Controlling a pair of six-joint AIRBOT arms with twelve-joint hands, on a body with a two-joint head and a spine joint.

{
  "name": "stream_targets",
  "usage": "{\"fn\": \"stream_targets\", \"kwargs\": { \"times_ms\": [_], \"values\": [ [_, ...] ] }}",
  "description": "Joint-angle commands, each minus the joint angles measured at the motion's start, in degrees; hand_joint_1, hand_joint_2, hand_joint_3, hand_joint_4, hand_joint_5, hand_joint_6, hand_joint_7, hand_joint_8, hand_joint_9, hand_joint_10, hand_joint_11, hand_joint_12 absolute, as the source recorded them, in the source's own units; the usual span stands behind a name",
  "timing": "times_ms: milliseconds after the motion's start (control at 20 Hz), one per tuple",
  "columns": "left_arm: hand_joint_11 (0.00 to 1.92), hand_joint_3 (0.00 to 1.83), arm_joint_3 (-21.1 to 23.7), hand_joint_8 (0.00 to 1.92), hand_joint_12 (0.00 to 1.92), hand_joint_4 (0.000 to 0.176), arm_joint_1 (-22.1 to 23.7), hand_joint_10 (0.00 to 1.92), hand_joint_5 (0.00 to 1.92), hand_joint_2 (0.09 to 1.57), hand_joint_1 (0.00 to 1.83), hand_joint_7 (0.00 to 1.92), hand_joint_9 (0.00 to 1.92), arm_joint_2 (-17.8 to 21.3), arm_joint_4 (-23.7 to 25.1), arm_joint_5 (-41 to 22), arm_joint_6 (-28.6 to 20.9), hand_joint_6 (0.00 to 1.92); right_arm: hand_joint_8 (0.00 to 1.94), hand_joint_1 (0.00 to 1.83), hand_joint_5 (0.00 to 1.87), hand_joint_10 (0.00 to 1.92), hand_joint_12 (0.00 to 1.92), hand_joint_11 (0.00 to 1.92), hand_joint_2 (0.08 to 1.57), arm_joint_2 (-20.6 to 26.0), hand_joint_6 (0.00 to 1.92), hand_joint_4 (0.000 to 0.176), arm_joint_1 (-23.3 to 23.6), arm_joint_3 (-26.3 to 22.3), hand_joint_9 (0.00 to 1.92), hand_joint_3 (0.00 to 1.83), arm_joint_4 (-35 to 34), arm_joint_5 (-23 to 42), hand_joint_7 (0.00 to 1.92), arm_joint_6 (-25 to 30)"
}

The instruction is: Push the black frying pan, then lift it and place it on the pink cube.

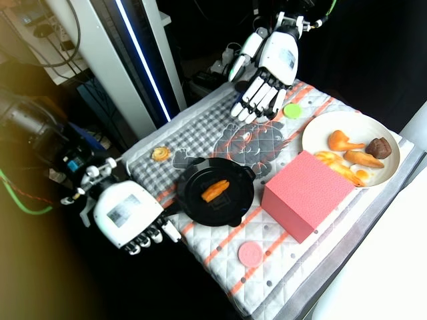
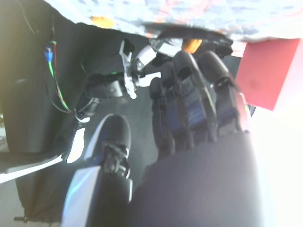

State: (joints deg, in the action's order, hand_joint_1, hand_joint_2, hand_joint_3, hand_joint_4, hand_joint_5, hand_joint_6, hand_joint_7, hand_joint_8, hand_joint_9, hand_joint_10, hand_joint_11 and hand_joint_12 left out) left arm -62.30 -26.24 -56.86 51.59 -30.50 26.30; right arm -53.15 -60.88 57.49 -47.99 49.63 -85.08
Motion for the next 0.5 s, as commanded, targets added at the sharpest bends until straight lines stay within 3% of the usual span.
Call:
{"fn": "stream_targets", "kwargs": {
  "times_ms": [0,200,300,450],
  "values": [
    [0.0,0.0,0.2,0.0,1.23,0.0,0.1,0.08,0.54,1.45,0.34,0.58,0.53,0.4,-2.6,-4.8,-0.3,0.0,1.94,1.43,1.24,1.92,1.92,1.58,1.33,0.6,1.92,0.0,0.3,0.0,1.58,0.01,1.8,7.8,1.46,0.1],
    [0.0,0.0,0.2,0.0,1.21,0.0,-0.2,0.07,0.54,1.44,0.35,0.58,0.53,0.6,-3.4,-4.9,0.2,0.0,1.94,1.36,1.22,1.92,1.92,1.63,1.37,1.3,1.92,0.0,-1.7,-1.3,1.62,0.02,3.8,12.8,1.49,5.8],
    [0.0,0.0,0.2,0.0,1.22,0.0,-0.3,0.07,0.56,1.44,0.36,0.59,0.56,0.6,-3.6,-5.0,0.4,0.01,1.94,1.36,1.2,1.92,1.92,1.65,1.38,2.5,1.92,0.0,-4.7,-3.1,1.65,0.01,4.9,19.1,1.52,10.9],
    [0.0,0.0,0.2,0.01,1.24,0.0,-0.3,0.07,0.57,1.43,0.38,0.61,0.57,0.6,-3.6,-5.0,0.4,0.01,1.94,1.41,1.14,1.92,1.92,1.6,1.37,3.6,1.92,0.0,-6.8,-4.9,1.64,0.0,5.2,23.3,1.51,11.9]
  ]
}}
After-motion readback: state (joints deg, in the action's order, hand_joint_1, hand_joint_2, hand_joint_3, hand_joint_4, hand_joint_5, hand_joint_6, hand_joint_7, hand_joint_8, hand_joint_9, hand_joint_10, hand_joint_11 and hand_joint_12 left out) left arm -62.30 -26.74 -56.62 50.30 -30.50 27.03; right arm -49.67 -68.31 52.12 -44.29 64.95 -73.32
